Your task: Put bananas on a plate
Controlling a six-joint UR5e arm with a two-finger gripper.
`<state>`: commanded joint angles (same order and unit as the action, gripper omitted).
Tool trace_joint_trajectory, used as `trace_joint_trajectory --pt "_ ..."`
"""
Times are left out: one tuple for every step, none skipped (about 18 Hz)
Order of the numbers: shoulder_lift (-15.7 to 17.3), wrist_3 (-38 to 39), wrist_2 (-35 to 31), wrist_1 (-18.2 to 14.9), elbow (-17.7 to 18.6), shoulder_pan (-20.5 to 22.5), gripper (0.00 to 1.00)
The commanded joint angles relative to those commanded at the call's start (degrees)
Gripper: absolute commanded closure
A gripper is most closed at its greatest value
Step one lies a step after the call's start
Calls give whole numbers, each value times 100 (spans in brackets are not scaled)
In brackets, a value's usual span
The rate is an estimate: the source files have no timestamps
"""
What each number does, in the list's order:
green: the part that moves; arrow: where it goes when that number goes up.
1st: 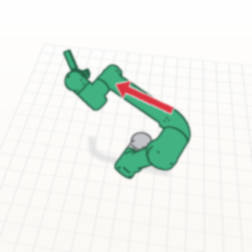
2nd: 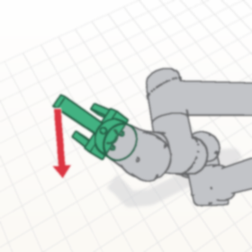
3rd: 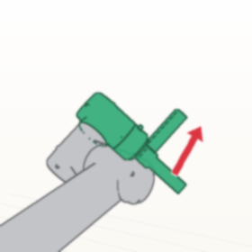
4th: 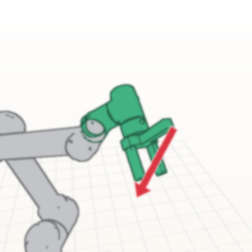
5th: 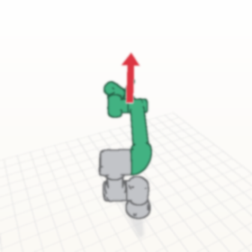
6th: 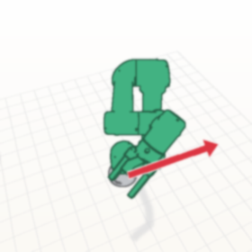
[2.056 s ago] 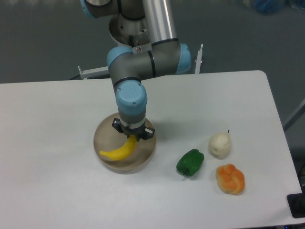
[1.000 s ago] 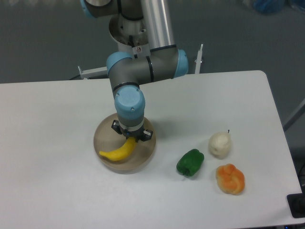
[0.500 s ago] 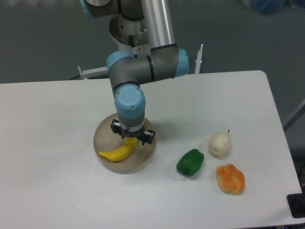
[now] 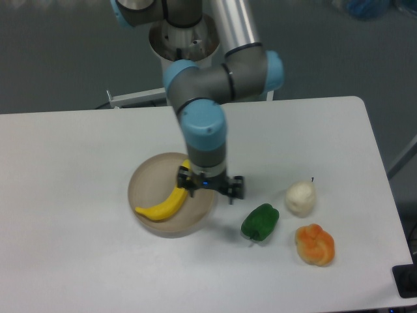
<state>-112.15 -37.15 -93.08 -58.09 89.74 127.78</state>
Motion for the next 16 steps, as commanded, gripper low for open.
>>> trace_joint_trajectory --pt "0 -238 -9 -35 -88 44 0" --pt "0 -397 -9 -44 -176 132 0" --pt "0 -494 -9 -70 -263 211 0" --pt "0 -660 -9 -70 -308 290 0" --pt "9 -958 -9 -70 -343 395 0" --pt "0 -1283 -9 -70 -352 492 0" --pt "-9 -1573 -9 -53 -370 563 0" --pt "-44 -1846 -9 -44 -396 642 0" --pt "-61 -2075 -9 -35 -405 703 0" --pt "-79 -2242 -9 -35 -422 774 0" --pt "-79 -2340 -9 -35 -440 826 0" --pt "-79 -2393 -9 -27 -458 870 0" --pt "-79 -2419 -9 -35 -501 906 0" --pt "-88 -2428 -9 -35 -536 906 0" --pt "-97 -2437 -9 -35 -554 906 0" --pt "-131 -2429 -17 -35 -581 906 0"
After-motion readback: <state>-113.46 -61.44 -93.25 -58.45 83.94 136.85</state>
